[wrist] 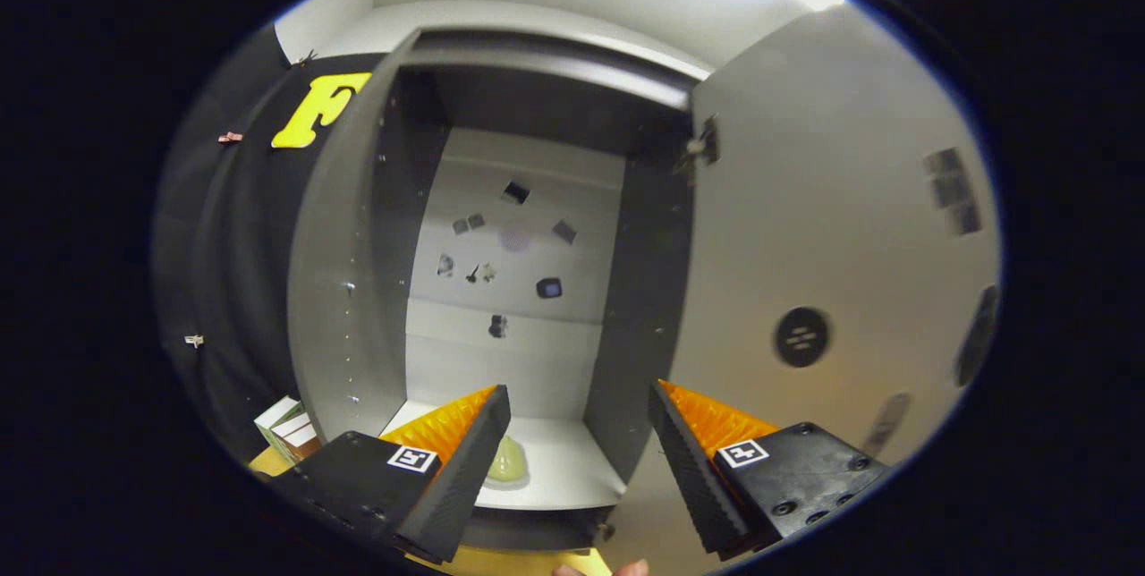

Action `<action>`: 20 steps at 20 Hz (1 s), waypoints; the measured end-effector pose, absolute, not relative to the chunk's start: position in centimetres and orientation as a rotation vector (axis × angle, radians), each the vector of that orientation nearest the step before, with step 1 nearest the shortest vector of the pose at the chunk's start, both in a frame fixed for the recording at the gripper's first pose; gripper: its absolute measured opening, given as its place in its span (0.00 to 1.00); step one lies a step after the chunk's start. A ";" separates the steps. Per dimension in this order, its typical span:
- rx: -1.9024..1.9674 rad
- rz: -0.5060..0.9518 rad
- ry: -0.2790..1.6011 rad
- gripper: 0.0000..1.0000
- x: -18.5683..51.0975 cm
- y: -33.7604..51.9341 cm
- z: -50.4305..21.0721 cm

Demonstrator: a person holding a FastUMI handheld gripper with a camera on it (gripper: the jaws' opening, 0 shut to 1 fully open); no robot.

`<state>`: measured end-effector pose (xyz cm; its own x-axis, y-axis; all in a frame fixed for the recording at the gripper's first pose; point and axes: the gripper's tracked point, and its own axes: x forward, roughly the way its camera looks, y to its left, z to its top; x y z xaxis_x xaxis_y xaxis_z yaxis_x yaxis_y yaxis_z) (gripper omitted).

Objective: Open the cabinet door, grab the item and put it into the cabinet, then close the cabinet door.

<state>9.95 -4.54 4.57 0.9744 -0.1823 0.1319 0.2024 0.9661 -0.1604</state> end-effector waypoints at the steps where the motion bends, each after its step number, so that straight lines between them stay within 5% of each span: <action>1: -0.170 -0.197 -0.127 0.98 8.0 -4.7 4.9; 11: -0.163 -0.253 -0.138 0.98 -10.8 -9.9 2.9; 15: -0.162 -0.249 -0.129 0.98 -15.1 -13.8 3.5; 20: -0.142 -0.413 -0.126 0.97 -17.4 -23.2 4.5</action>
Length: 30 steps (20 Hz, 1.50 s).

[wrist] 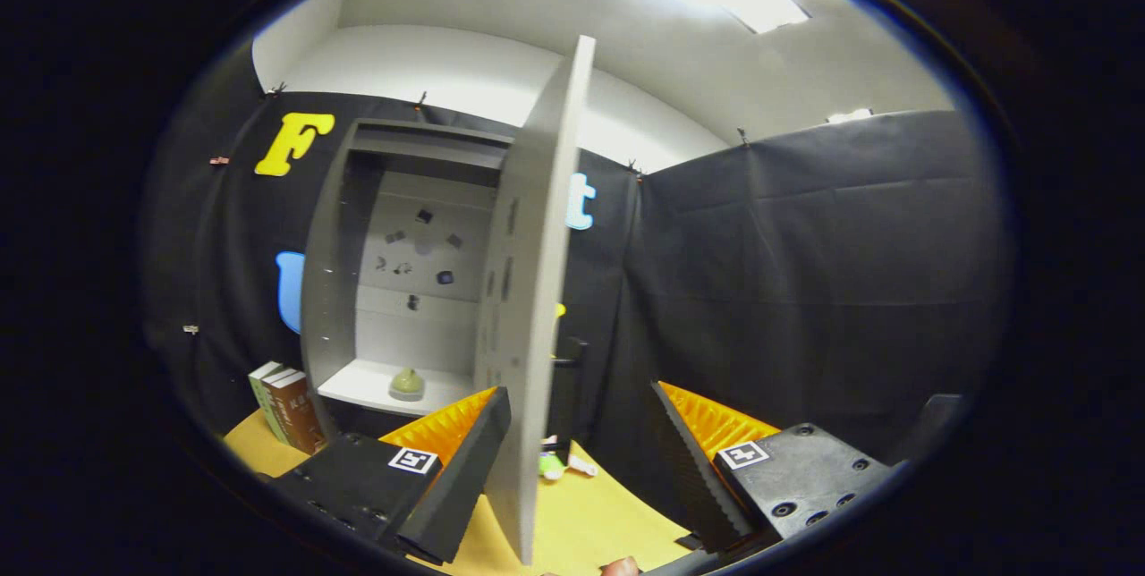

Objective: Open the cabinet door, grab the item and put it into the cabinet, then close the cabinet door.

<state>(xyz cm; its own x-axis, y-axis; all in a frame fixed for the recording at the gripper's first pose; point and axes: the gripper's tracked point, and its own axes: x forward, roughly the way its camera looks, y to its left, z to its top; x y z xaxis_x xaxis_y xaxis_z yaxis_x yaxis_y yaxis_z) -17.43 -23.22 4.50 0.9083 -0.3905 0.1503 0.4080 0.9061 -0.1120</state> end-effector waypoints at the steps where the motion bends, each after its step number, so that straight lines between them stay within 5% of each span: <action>1: -0.127 -0.441 -0.123 0.97 -17.4 -24.9 4.4; 13: -0.064 -0.366 0.005 0.96 -11.2 -30.1 -0.3; 30: 0.044 -0.216 0.045 0.94 -10.8 -19.7 -1.3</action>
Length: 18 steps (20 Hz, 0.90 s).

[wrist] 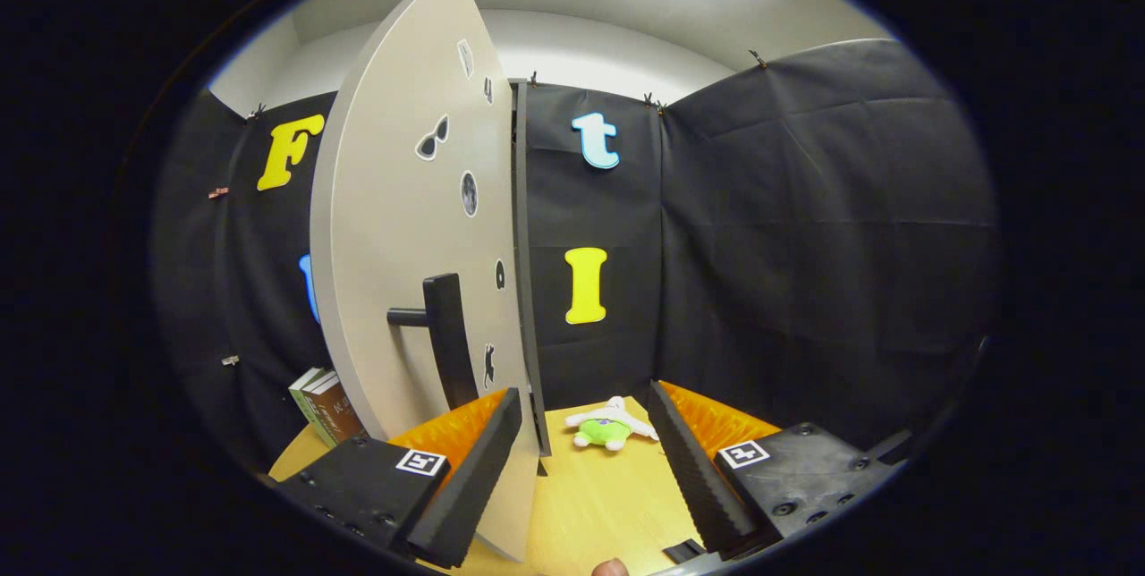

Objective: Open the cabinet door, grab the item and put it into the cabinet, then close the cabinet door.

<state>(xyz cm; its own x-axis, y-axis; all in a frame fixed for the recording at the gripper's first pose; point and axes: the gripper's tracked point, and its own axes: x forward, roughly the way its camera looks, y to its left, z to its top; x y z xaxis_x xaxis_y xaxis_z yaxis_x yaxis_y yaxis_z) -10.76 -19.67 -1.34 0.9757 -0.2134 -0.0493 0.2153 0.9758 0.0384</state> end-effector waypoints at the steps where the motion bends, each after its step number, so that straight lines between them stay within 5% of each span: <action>1: 0.047 -0.208 0.045 0.94 -10.7 -19.3 -1.4; 18: 0.134 0.069 0.106 0.96 -4.9 -3.1 -2.7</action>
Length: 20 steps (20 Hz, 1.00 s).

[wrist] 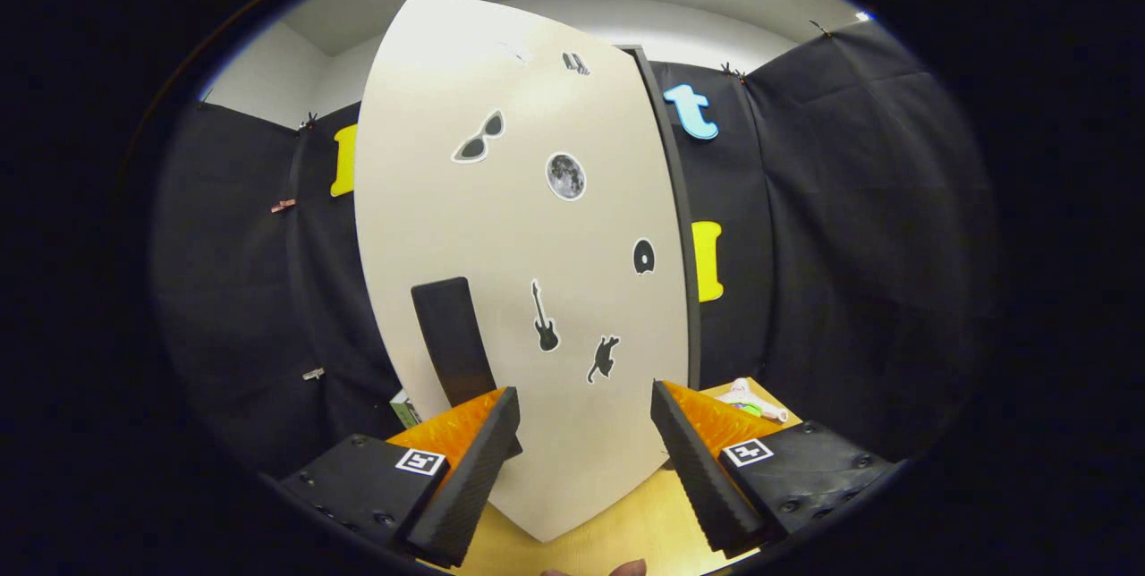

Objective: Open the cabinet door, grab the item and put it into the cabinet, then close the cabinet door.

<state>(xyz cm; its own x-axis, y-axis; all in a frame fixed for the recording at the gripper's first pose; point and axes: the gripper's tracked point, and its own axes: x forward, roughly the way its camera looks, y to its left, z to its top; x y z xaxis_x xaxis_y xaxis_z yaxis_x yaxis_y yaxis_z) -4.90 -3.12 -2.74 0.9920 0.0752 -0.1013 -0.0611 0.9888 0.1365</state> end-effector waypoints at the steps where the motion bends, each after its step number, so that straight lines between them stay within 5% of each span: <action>1: 0.118 0.064 0.114 0.96 -4.8 -2.7 -3.0; 20: -0.046 -0.014 0.062 0.97 -5.0 -2.9 -2.3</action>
